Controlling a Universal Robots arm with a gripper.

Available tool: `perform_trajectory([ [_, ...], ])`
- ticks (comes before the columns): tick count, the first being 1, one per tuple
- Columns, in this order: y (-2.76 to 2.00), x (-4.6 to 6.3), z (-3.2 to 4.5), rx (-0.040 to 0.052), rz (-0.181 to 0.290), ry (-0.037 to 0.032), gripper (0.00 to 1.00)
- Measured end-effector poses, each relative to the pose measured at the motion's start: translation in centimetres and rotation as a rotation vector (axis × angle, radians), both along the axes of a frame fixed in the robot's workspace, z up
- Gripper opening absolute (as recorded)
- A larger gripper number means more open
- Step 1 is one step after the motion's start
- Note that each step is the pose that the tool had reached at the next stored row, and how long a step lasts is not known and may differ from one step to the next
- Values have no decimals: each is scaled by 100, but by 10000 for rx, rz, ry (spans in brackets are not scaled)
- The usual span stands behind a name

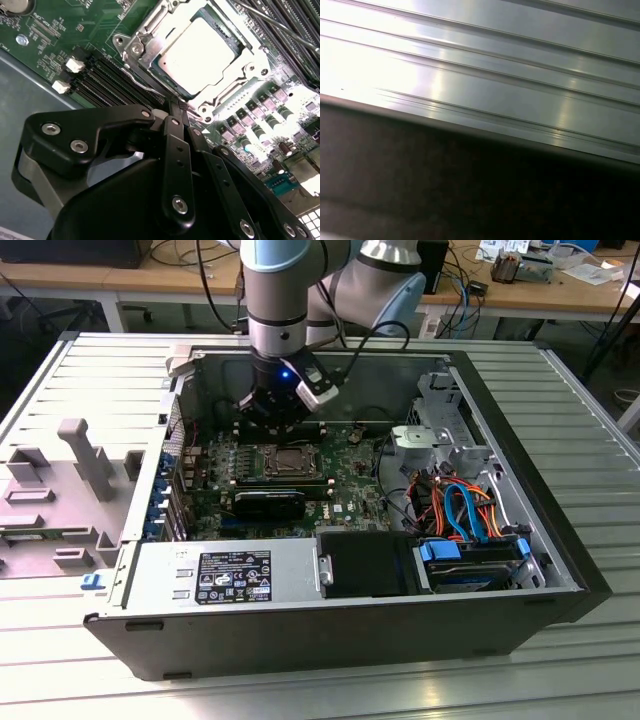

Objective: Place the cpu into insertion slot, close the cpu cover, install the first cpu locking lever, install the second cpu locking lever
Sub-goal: 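Install the first cpu locking lever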

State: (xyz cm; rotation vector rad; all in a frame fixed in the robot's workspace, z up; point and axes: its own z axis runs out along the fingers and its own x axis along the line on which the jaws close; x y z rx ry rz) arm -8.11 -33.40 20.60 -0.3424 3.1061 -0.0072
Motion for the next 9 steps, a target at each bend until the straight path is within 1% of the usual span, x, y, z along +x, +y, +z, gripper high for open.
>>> perform_trajectory([
  [9, 0, 40, -1, 1, 17, 0, 11],
])
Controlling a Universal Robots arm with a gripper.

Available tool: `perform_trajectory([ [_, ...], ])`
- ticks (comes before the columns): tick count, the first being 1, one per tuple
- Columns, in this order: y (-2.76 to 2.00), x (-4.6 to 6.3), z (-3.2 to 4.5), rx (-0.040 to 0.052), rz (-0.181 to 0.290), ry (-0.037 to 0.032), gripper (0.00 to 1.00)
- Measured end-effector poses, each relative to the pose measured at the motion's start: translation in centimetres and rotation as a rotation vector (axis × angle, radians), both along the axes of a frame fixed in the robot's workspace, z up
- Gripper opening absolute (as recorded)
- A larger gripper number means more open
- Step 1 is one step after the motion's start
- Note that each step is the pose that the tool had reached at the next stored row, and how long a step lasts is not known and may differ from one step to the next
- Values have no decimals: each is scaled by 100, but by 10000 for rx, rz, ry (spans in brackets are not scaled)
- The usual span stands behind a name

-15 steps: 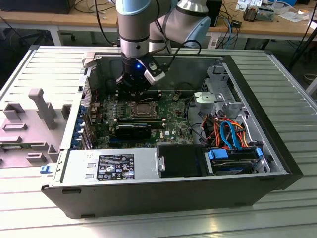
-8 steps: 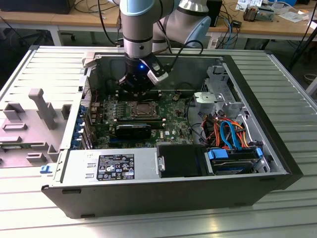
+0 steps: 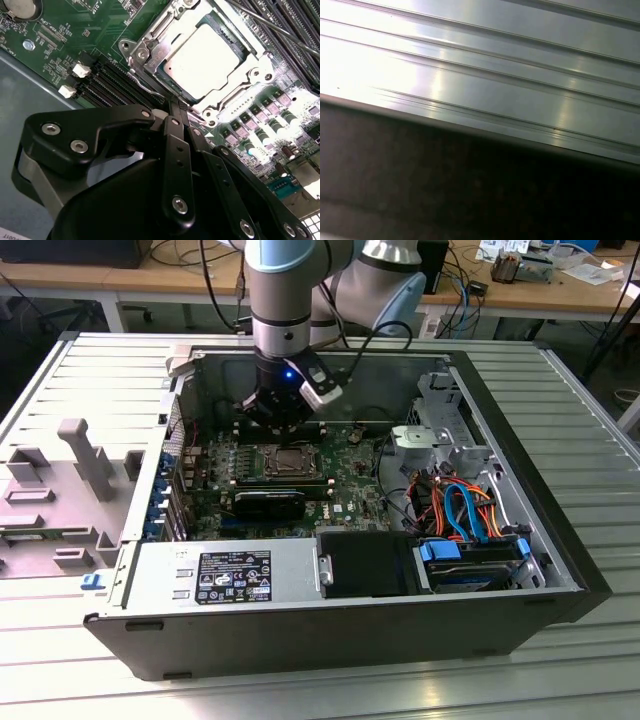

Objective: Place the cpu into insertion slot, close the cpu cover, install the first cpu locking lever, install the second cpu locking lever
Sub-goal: 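Install the first cpu locking lever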

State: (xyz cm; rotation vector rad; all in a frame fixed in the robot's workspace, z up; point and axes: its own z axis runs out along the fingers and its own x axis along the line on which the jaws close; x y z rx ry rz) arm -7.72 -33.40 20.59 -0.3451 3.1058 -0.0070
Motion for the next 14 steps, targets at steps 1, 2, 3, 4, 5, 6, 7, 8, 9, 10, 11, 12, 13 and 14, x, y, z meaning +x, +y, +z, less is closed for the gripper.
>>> perform_trajectory([
  [1, 0, 11, 0, 0, 3, 1, 11],
  [2, 0, 20, 0, 0, 6, 0, 11],
  [3, 0, 28, 0, 0, 8, 0, 11],
  [4, 0, 36, 0, 0, 9, 1, 11],
  [5, 0, 43, 0, 0, 11, 0, 11],
  [6, 0, 49, 0, 0, 12, 0, 11],
  [7, 0, 55, 0, 0, 12, 1, 11],
  [8, 0, 61, 0, -1, 14, 1, 11],
  [9, 0, 68, 0, 0, 14, 1, 11],
  [10, 0, 76, 0, -1, 16, 1, 11],
  [11, 0, 83, 0, 0, 17, 1, 11],
  [12, 0, 90, 0, 0, 18, 2, 11],
  [13, 0, 98, 0, 0, 19, 3, 11],
  [14, 0, 108, 0, 0, 20, 4, 11],
])
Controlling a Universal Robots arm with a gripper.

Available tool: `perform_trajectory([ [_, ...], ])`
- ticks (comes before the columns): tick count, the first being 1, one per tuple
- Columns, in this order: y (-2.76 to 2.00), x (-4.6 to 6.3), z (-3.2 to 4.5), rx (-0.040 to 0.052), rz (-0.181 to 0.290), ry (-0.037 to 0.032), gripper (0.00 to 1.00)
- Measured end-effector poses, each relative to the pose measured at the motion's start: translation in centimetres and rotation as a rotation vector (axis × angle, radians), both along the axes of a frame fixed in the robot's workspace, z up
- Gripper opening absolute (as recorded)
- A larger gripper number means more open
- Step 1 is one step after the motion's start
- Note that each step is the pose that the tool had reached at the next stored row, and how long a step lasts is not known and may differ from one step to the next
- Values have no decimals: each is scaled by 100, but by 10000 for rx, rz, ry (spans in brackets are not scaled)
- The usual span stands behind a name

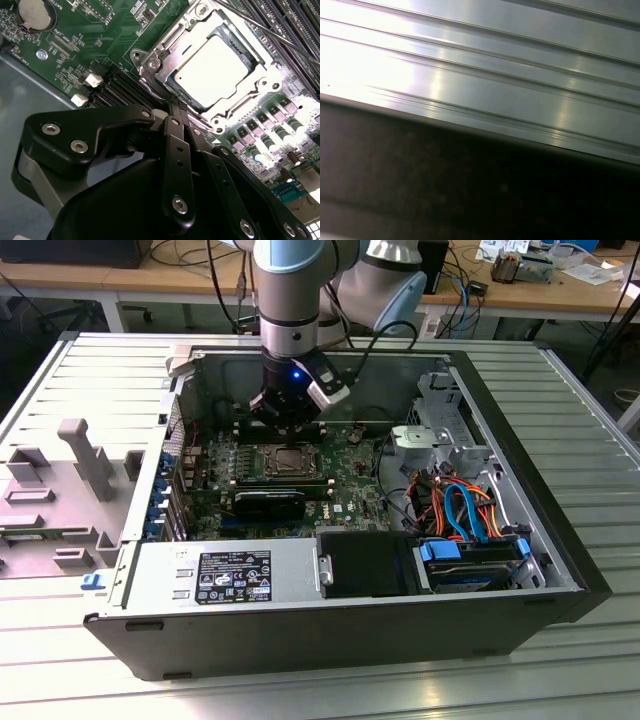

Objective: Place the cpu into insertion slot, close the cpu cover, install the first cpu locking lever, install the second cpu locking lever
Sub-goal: 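Install the first cpu locking lever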

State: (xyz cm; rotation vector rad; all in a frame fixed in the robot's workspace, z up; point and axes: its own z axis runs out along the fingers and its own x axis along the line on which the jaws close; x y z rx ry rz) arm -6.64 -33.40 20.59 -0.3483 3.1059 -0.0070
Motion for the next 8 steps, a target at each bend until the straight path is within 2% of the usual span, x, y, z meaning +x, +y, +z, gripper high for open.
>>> perform_trajectory([
  [8, 0, 113, 0, 0, 13, 31, 11],
])
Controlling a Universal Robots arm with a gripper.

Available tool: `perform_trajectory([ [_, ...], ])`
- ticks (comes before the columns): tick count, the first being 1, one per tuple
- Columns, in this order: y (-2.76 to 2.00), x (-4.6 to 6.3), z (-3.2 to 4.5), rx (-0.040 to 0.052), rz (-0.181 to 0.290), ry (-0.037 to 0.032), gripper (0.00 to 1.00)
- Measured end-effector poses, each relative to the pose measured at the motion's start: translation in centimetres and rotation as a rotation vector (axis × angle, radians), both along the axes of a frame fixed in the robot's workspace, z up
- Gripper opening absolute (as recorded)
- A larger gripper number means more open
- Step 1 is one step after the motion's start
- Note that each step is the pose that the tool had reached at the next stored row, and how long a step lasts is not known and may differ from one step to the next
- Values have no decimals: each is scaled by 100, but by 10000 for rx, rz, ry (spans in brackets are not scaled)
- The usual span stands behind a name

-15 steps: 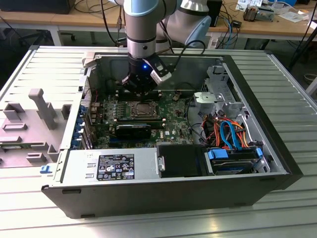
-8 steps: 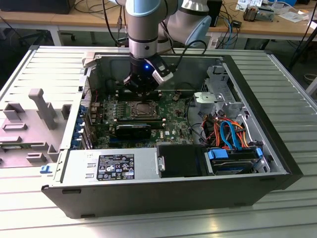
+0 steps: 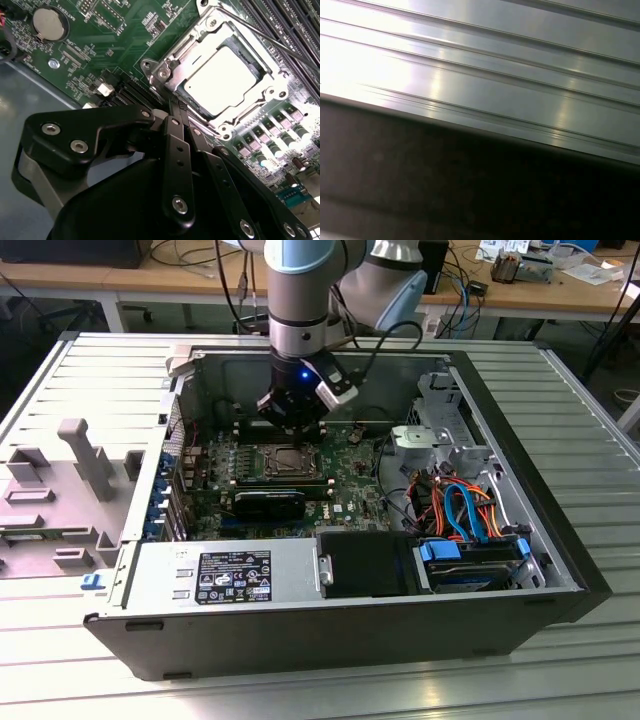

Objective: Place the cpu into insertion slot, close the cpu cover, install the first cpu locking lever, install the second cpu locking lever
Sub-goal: 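Install the first cpu locking lever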

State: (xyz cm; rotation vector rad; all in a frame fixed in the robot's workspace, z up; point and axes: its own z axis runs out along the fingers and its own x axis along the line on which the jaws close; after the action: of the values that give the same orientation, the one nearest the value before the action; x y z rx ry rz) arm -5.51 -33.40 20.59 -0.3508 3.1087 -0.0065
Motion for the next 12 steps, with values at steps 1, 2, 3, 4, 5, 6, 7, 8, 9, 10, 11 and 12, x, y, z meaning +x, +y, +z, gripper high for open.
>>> perform_trajectory([
  [1, 0, 9, 0, 0, 2, 3, 11],
  [2, 0, 18, 0, 0, 3, 5, 11],
  [3, 0, 26, 0, 0, 4, 7, 11],
  [4, 0, 35, 0, 0, 5, 10, 11],
  [5, 0, 44, 0, 0, 7, 11, 11],
  [6, 0, 52, 0, -1, 9, 14, 11],
  [7, 0, 58, 0, 0, 10, 16, 11],
  [8, 0, 64, 0, 0, 11, 16, 11],
  [9, 0, 70, 0, 0, 12, 18, 11],
  [10, 0, 72, -1, 0, 12, 17, 11],
  [11, 0, 73, -1, -1, 11, 18, 11],
  [12, 0, 74, -3, -3, 11, 20, 11],
])
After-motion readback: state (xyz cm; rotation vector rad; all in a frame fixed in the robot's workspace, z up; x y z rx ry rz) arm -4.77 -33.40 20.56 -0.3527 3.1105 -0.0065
